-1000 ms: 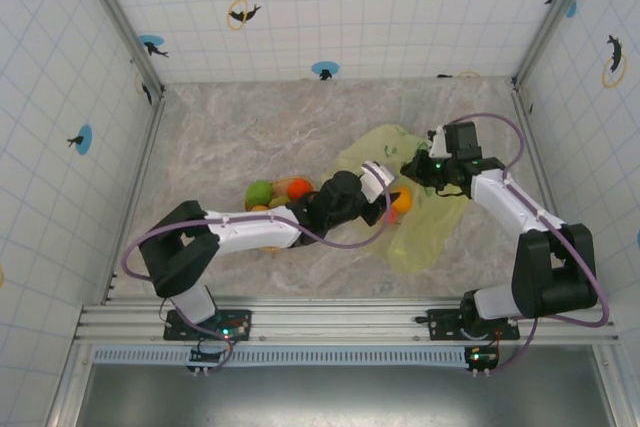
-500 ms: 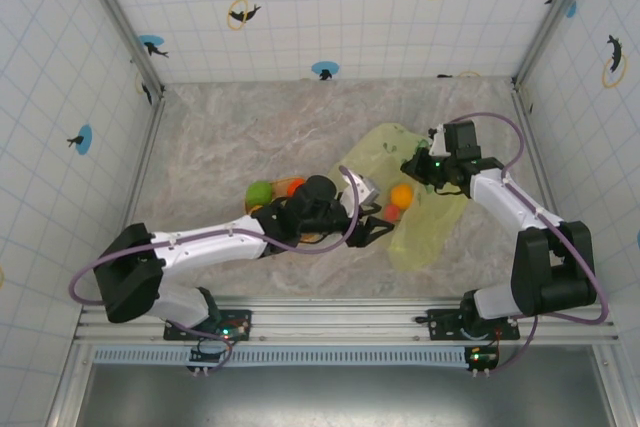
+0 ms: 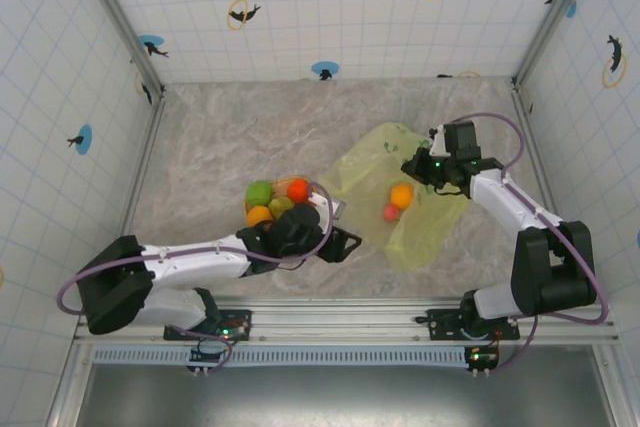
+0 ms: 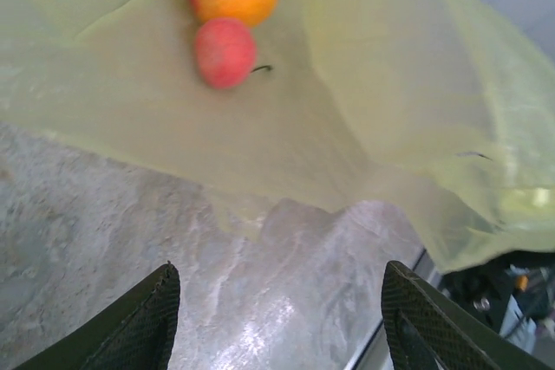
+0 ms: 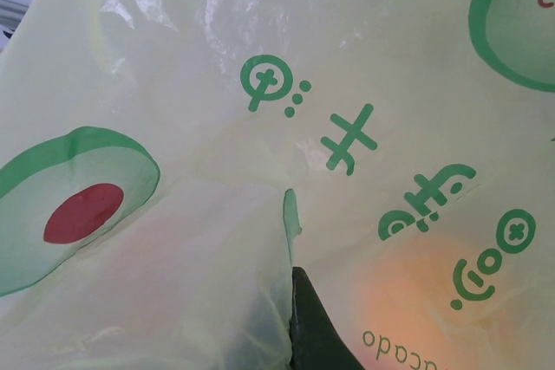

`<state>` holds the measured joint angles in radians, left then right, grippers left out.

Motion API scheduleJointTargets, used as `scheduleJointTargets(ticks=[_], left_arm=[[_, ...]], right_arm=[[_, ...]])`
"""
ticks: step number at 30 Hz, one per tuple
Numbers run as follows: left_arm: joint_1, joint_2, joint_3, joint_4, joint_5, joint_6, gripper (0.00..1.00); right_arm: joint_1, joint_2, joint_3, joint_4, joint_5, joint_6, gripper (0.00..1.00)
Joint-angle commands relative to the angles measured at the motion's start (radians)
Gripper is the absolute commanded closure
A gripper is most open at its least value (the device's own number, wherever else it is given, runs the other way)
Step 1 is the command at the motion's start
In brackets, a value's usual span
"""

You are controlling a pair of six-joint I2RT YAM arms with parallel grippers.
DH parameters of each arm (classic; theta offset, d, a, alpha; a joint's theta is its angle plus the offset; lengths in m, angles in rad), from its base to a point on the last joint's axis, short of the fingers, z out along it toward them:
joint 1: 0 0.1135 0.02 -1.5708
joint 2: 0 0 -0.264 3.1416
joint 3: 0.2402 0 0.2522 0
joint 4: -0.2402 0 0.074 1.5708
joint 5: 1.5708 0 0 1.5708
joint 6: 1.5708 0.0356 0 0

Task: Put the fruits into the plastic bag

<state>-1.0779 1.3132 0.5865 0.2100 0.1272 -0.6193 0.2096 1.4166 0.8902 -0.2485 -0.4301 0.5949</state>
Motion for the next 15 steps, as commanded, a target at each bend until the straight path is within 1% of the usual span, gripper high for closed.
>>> scheduleJointTargets(ticks=[1, 4, 7, 11, 15], left_arm=[[-0.026, 0.072, 0.009, 0.088, -0.081, -0.134, 0.37], [-0.027, 0.150, 0.037, 0.111, -0.116, -0.158, 0.35], [-0.028, 0.222, 0.068, 0.156, -0.118, -0.171, 0.33], [-0.028, 0.312, 0.112, 0.218, -0.086, -0.191, 0.33], [-0.027, 0.390, 0.154, 0.240, -0.071, -0.195, 0.33]], right_arm=[[0.004, -0.001, -0.009, 0.032, 0.008, 0.008, 1.00], [0.004, -0.002, -0.008, 0.031, 0.006, 0.006, 1.00], [0.004, -0.002, -0.009, 0.032, 0.003, 0.007, 1.00], [0.005, -0.007, -0.010, 0.034, 0.002, 0.006, 1.00], [0.004, -0.013, -0.017, 0.034, -0.002, 0.006, 1.00]])
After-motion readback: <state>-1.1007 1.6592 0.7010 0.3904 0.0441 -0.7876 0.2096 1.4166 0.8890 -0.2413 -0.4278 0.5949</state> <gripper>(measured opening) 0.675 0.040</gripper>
